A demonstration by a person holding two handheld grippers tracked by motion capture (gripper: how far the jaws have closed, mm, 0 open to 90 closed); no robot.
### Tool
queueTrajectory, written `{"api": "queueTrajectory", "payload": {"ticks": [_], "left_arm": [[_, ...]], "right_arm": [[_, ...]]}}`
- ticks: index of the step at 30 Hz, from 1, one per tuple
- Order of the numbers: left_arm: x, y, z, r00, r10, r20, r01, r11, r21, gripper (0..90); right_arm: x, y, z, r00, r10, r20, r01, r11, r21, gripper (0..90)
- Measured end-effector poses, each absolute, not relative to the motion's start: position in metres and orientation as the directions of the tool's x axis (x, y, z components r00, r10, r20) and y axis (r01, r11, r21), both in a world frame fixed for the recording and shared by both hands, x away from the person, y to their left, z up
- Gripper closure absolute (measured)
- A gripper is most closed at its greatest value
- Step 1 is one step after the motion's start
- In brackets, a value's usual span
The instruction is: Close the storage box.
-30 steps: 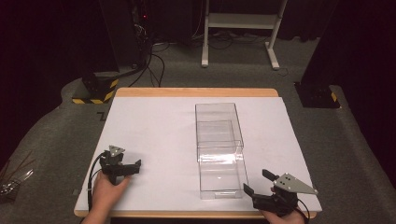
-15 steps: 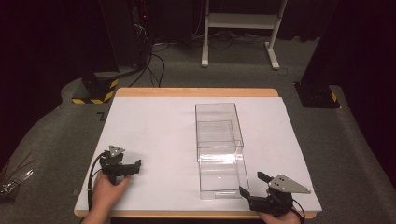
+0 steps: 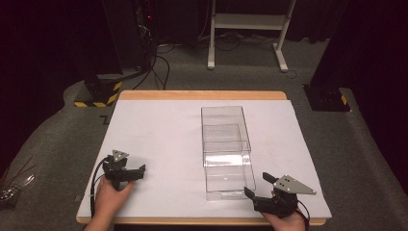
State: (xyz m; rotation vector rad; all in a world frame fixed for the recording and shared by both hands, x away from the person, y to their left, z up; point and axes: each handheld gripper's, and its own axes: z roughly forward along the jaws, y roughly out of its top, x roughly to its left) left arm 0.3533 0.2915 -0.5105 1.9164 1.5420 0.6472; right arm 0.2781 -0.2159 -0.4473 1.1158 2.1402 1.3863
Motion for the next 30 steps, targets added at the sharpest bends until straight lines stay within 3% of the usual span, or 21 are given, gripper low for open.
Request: {"api": "queueTrajectory", "payload": {"ticks": [30], "left_arm": [[0.353,0.292,-0.511,0.211,0.977,0.008,0.691,-0.155,0.706,0.4]], "right_arm": [[0.279,-0.212,-0.461,-0.616,0.78,0.107,0.45,0.238,0.861,18.9]]}}
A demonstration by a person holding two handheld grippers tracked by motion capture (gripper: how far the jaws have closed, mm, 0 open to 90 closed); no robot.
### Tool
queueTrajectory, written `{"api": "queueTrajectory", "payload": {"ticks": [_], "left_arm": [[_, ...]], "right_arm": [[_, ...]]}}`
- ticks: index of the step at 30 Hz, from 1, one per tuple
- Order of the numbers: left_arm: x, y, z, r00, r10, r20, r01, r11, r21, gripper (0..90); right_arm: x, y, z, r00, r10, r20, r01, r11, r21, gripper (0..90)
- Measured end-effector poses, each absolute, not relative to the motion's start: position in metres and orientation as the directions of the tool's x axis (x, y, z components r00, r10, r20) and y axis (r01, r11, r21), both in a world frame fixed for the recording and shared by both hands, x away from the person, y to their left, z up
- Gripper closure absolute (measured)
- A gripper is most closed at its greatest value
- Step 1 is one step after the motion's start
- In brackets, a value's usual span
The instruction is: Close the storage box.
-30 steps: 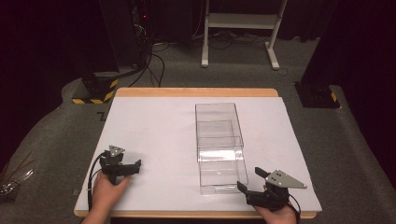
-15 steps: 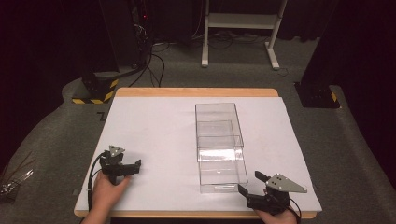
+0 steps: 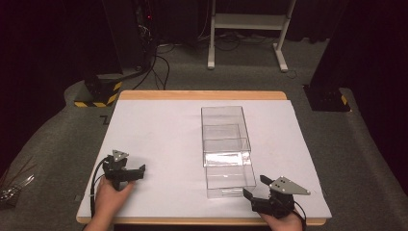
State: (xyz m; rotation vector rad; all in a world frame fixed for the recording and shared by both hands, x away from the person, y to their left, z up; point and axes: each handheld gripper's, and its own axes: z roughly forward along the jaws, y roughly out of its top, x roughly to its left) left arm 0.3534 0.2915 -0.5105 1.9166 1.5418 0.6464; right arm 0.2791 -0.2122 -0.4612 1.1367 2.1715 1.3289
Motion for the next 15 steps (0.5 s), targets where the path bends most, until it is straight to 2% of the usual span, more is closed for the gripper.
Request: {"api": "queueTrajectory", "payload": {"ticks": [15], "left_arm": [[0.353,0.291,-0.511,0.211,0.978,0.008,0.691,-0.155,0.706,0.4]], "right_arm": [[0.291,-0.202,-0.462,-0.624,0.776,0.091,0.436,0.25,0.864,16.8]]}}
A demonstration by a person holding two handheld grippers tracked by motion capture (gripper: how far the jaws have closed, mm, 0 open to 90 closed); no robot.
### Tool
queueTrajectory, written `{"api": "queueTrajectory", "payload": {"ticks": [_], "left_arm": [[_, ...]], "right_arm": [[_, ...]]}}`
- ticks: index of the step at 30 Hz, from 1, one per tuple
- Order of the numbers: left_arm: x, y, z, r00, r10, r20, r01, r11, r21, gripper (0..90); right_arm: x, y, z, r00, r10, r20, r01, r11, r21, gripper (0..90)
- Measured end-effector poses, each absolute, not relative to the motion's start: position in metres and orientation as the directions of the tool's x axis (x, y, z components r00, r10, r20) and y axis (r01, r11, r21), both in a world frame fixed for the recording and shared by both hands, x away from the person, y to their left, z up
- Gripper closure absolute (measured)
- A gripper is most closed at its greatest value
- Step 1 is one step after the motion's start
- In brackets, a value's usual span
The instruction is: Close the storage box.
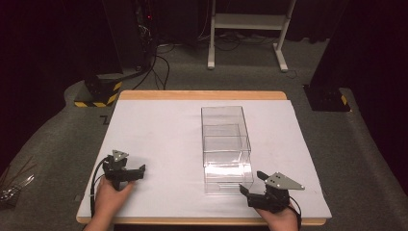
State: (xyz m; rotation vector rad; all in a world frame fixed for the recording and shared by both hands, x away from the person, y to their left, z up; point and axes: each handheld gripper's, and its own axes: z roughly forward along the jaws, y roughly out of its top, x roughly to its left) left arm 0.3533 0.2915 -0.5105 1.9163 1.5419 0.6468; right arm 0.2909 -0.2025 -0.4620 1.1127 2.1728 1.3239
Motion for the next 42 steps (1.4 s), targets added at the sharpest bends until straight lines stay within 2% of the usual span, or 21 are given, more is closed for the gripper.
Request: {"api": "queueTrajectory", "payload": {"ticks": [15,42], "left_arm": [[0.353,0.292,-0.51,0.211,0.978,0.009,0.691,-0.155,0.706,0.4],[0.353,0.292,-0.51,0.211,0.977,0.008,0.691,-0.155,0.706,0.4]], "right_arm": [[0.299,-0.201,-0.465,-0.618,0.782,0.087,0.444,0.256,0.859,14.4],[0.336,-0.194,-0.469,-0.578,0.814,0.059,0.423,0.237,0.875,14.8]]}}
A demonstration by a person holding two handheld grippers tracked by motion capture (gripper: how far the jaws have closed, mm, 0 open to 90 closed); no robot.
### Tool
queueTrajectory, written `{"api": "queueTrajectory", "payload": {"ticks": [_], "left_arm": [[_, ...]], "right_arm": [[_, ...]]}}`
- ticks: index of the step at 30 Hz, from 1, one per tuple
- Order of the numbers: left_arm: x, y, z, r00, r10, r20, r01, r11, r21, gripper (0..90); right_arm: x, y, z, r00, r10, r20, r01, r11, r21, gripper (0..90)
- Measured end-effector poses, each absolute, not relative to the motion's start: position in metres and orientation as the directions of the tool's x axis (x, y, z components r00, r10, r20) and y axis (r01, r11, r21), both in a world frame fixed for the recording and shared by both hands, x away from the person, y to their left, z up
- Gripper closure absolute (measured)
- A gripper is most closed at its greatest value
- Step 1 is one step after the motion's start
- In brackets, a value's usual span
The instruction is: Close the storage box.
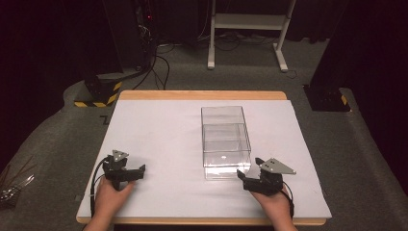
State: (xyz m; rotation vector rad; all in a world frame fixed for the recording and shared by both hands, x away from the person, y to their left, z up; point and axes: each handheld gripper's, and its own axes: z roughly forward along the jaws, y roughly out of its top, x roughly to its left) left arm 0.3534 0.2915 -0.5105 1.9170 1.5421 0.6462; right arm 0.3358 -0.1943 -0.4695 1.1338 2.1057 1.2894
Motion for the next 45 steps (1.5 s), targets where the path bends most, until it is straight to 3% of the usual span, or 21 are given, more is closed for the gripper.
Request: {"api": "queueTrajectory", "payload": {"ticks": [45], "left_arm": [[0.353,0.291,-0.511,0.208,0.978,0.011,0.69,-0.155,0.708,0.4]], "right_arm": [[0.387,-0.185,-0.475,-0.483,0.871,0.087,0.439,0.155,0.885,14.6]]}}
